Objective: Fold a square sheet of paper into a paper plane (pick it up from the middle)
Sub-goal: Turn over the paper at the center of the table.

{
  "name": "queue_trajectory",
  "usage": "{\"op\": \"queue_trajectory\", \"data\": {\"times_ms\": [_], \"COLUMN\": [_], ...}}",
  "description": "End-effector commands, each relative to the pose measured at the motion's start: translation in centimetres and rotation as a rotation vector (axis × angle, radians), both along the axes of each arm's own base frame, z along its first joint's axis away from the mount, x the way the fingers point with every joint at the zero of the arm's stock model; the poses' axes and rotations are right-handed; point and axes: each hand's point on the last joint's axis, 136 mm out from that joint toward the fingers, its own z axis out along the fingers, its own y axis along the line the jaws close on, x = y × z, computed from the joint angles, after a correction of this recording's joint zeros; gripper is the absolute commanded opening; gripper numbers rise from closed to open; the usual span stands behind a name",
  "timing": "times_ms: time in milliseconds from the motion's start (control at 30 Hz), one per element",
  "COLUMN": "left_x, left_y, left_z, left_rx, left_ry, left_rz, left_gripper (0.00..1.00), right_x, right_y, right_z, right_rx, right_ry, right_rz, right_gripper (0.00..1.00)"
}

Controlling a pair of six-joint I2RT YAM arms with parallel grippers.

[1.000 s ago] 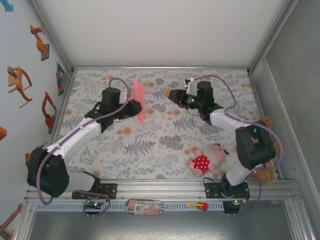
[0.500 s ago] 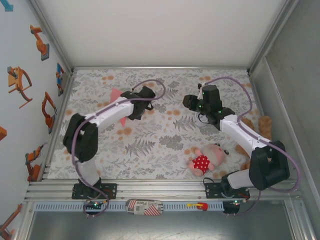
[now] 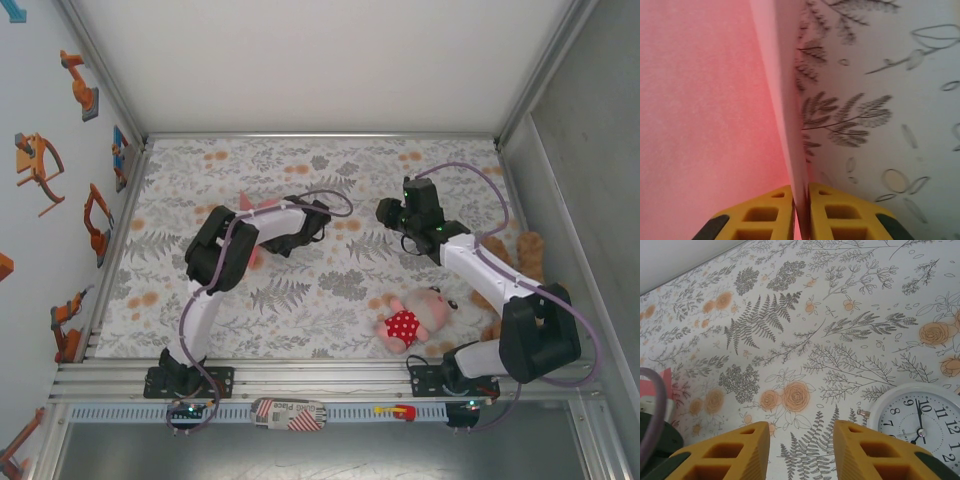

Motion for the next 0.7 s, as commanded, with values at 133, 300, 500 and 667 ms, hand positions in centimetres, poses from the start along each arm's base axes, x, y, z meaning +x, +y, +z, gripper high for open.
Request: {"op": "queue_trajectory", "data": {"times_ms": [133,300,500,667], "left_x": [-0.4,-1.1,-4.1,-6.8], "left_y": [-1.7,-3.4,-7.6,-10.8], "left_z": [-1.0,-0.8,0.2,1.9], "left_rx": [-0.043,-0.191,-0.55,-0.829], "left_ry": [0.031,0.054,0.112,0.175], "left_rz": [0.009,0.039,0.086,0.091], "left_gripper": [0.25,0.29,0.35,0.37], "right_x": [0.1,-0.1,-0.1,0.1], "right_y": [-0.4,-0.3,-0.4,0.1], "right_z": [-0.9,-1.7,-2.0,-2.7], "right_rx": [0.023,0.044,0.038,0.05], "right_ry": [0.03,0.05,0.056,0.082], "right_rz": [-0.039,-0.049,-0.055,-0.045], "right_gripper": [0.37,0.37,0.37,0.37]}}
